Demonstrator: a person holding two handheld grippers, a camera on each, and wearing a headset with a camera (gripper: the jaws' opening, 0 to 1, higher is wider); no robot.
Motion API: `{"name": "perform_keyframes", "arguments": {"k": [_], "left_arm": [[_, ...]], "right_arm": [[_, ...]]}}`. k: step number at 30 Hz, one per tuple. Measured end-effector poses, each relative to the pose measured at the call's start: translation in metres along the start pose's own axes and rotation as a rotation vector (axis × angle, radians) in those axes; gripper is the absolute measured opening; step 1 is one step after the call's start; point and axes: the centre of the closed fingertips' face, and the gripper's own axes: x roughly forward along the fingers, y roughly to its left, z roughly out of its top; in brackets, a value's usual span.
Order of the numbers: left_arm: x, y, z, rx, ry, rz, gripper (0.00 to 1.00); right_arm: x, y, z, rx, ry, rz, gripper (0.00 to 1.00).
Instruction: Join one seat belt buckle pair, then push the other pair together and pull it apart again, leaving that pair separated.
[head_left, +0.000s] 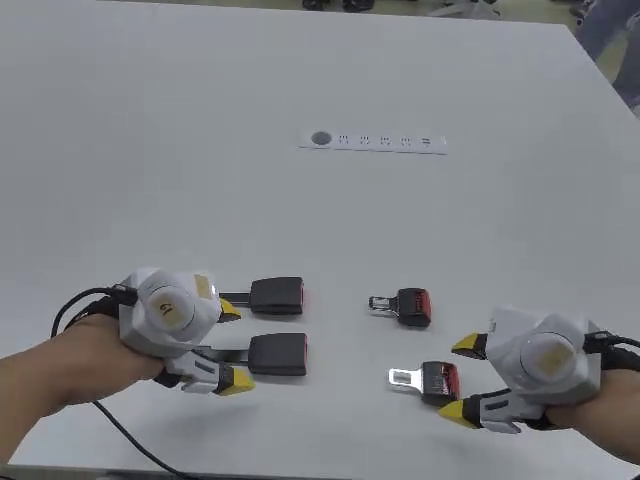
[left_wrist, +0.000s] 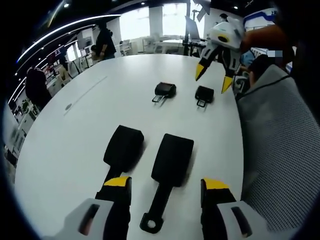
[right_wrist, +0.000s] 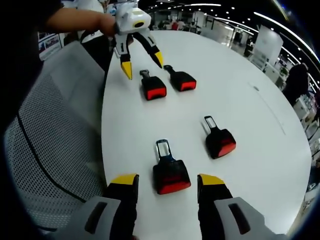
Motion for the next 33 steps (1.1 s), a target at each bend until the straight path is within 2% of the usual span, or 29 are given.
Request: {"name": "perform_keyframes", "arguments": {"k": [6,8,12,17,21,23,28,33], "left_arm": [[0.008,0.006,0.007,0.023,0.000,-0.013,0.54],[0.011,0.005,0.009,0.028,0.002,-0.030,0.52],[0.019,0.000,0.006,0.054,0.017,-0.079,0.48],[0.020,0.000,0.008,0.065,0.036,-0.088,0.45],[0.022,0.000,0.003,0.090,0.054,-0.097,0.40],[0.024,0.000,0.001,0.082,0.055,-0.106,0.36],[0.029,-0.002,-0.002,0.097,0.072,-0.123,0.35],[0.033,-0.006,-0.005,0.140,0.102,-0.143,0.33]], "right_arm": [[0.004,-0.002,-0.004,-0.026,0.026,0.015,0.44],[0.006,-0.002,-0.006,-0.031,0.036,0.027,0.44],[0.006,0.001,-0.008,-0.037,0.054,0.050,0.42],[0.012,0.000,-0.015,-0.053,0.081,0.074,0.42],[0.016,0.001,-0.018,-0.065,0.094,0.081,0.42],[0.017,0.000,-0.019,-0.075,0.098,0.084,0.41],[0.021,-0.002,-0.019,-0.092,0.106,0.090,0.40],[0.026,-0.006,-0.019,-0.112,0.116,0.101,0.36]]}}
